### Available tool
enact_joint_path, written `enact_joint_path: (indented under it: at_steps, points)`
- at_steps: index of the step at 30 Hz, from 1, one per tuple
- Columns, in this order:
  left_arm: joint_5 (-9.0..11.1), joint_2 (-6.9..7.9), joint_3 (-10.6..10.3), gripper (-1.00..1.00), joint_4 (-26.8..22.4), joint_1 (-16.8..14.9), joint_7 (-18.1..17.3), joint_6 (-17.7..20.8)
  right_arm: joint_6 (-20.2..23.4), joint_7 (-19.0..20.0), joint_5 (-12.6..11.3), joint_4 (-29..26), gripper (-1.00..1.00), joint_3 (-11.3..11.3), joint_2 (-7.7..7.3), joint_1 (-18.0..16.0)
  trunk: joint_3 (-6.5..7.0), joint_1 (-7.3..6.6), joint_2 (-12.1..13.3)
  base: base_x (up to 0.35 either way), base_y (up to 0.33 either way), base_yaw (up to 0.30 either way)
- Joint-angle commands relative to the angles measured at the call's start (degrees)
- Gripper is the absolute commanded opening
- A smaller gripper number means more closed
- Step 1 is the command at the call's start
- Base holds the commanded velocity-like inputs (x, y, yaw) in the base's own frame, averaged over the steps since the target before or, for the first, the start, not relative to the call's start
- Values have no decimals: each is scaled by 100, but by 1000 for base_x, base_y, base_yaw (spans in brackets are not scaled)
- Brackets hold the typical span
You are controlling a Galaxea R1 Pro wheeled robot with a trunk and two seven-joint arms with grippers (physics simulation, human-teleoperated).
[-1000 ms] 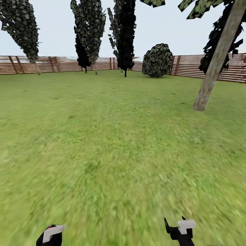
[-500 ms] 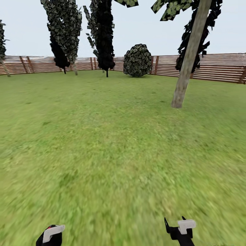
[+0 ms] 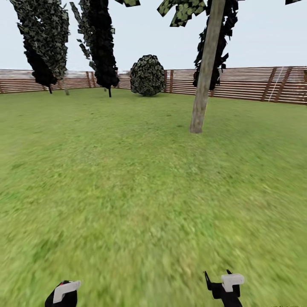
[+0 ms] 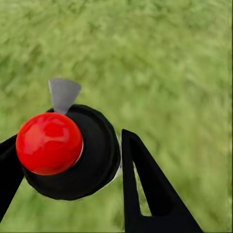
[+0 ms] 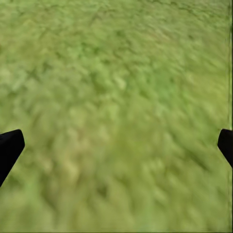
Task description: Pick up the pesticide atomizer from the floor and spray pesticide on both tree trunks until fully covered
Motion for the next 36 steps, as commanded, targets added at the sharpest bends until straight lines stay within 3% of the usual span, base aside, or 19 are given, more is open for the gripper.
enact_joint_path:
  at_steps: [1,21,36]
  points:
    - [44,3,-19,-100,1,-1,6,-18,-14,-2,30,7,100,-5,0,-5,-5,1,-2,238,-195,-300]
    - [50,3,-19,-100,0,-2,6,-18,-14,-1,33,12,100,8,1,-4,-5,1,-2,245,-182,-289]
    - [53,35,-10,-100,2,0,14,-18,-14,3,39,24,100,17,1,-4,-5,1,-2,327,-8,-22]
